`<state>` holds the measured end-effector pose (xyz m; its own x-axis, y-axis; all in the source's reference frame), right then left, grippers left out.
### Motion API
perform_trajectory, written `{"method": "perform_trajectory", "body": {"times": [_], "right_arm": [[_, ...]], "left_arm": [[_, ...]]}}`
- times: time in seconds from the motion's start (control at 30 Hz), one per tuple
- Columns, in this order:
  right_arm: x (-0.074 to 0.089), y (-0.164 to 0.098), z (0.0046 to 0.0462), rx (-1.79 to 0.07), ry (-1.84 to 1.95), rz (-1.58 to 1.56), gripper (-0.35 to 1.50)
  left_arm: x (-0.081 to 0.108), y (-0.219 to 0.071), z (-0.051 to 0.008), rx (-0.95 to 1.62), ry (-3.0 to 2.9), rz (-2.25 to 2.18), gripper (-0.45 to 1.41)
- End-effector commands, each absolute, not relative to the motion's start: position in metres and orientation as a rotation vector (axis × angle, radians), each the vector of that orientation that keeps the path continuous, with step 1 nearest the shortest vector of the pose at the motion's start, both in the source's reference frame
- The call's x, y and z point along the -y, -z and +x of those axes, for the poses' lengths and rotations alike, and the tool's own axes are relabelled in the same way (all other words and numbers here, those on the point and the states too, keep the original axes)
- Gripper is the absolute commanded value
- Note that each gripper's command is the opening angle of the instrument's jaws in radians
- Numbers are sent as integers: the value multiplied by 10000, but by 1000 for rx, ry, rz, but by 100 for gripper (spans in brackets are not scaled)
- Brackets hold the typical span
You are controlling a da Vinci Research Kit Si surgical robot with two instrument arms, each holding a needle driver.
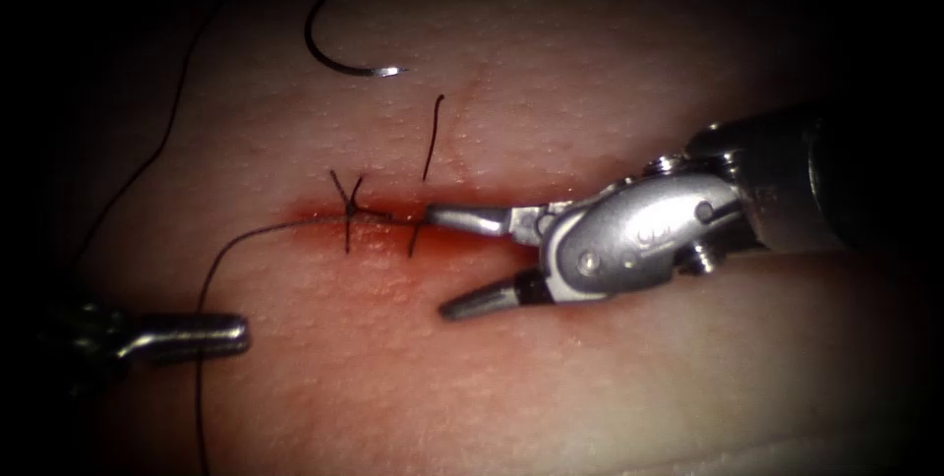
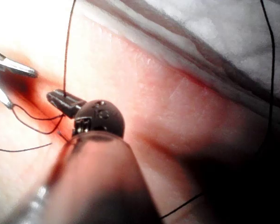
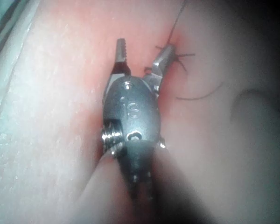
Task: Wound Closure
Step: Use the right tool to grab the suture so the left tool can regrasp more suture, then with the left jaws wrap the suture twice counter-clockwise around the right jaws.
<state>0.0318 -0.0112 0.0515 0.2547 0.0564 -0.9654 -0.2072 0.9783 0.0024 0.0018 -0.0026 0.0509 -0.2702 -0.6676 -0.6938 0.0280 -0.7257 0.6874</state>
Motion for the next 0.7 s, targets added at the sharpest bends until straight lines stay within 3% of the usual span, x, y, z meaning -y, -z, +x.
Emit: {"method": "perform_trajectory", "body": {"times": [0.03, 0.17, 0.27, 0.3, 0.33, 0.37, 0.4, 0.7], "right_arm": [[108, -518, 316, -1311, -207, -158, 141], [97, -508, 302, -1283, -232, -160, 147], [88, -500, 297, -1289, -246, -154, 135], [81, -494, 296, -1302, -263, -167, 113], [77, -491, 298, -1326, -262, -158, 74], [73, -488, 300, -1352, -254, -139, 5], [64, -484, 308, -1355, -253, -138, -35], [13, -506, 382, -1391, -258, -159, -35]], "left_arm": [[23, -516, 13, 794, 2043, 1514, -45], [22, -515, 16, 806, 2056, 1478, -45], [21, -514, 15, 818, 2057, 1453, -45], [21, -513, 15, 828, 2053, 1432, -45], [20, -513, 14, 835, 2047, 1422, -45], [20, -513, 14, 839, 2044, 1416, -45], [20, -513, 12, 845, 2033, 1410, -45], [29, -511, 2, 860, 1931, 1278, -45]]}}
